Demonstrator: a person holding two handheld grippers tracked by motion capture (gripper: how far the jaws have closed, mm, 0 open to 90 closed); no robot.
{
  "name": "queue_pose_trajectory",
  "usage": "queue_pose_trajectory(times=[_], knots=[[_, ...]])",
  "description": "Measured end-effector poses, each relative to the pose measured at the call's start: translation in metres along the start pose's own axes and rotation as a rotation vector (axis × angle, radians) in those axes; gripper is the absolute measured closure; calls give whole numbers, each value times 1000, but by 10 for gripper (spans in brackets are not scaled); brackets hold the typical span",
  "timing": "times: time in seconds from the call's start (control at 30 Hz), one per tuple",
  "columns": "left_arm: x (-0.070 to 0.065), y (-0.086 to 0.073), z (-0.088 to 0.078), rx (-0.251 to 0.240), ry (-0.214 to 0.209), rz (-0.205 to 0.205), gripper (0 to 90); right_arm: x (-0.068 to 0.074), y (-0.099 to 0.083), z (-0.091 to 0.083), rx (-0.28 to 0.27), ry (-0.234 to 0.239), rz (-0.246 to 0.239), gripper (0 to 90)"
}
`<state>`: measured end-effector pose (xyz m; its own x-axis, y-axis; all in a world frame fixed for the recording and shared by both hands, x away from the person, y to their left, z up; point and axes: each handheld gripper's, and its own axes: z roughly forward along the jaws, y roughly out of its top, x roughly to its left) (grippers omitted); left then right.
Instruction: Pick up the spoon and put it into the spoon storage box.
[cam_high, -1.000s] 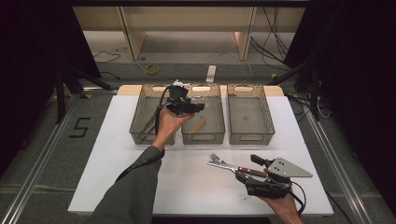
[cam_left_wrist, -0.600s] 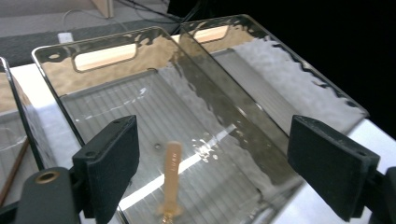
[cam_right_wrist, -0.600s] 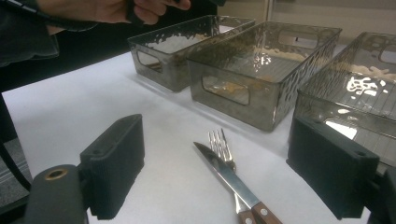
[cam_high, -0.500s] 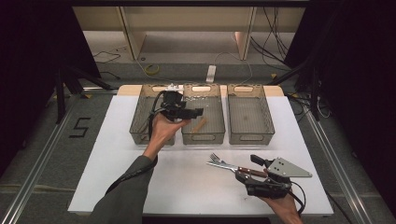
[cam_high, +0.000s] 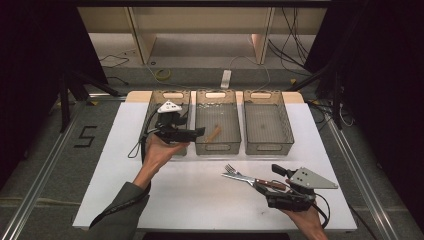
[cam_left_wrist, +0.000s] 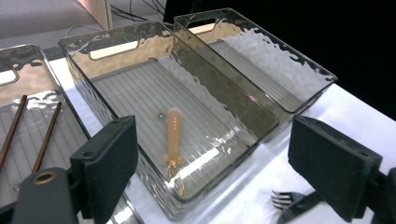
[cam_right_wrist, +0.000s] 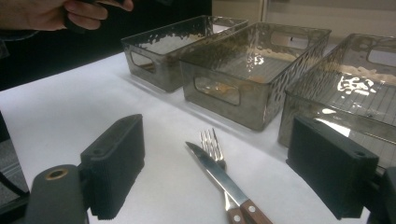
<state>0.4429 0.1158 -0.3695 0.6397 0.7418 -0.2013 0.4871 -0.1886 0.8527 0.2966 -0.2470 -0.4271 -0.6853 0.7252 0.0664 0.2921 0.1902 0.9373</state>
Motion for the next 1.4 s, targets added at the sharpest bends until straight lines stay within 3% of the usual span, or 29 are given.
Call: queue_pose_trajectory(times=[0.13,0.37,0.6,0.8,1.0,1.13,1.4], knots=[[-8,-8,-11,-38,35,49,157,-3,0,-1,15,-8,-7,205],[-12,-24,-26,-33,-17,28,155,-10,-1,0,64,-17,0,203],[-14,-44,-42,-65,-13,47,155,-18,-1,2,116,-16,-4,204],[-16,-63,-53,-83,-12,37,156,-23,1,4,158,-8,-29,208],[-17,-73,-62,-101,-6,56,155,-30,7,6,212,-3,-89,216],[-16,-78,-67,-101,-6,54,155,-39,9,7,247,2,-98,224],[-14,-83,-69,-89,-6,36,154,-47,9,17,369,12,-139,235]])
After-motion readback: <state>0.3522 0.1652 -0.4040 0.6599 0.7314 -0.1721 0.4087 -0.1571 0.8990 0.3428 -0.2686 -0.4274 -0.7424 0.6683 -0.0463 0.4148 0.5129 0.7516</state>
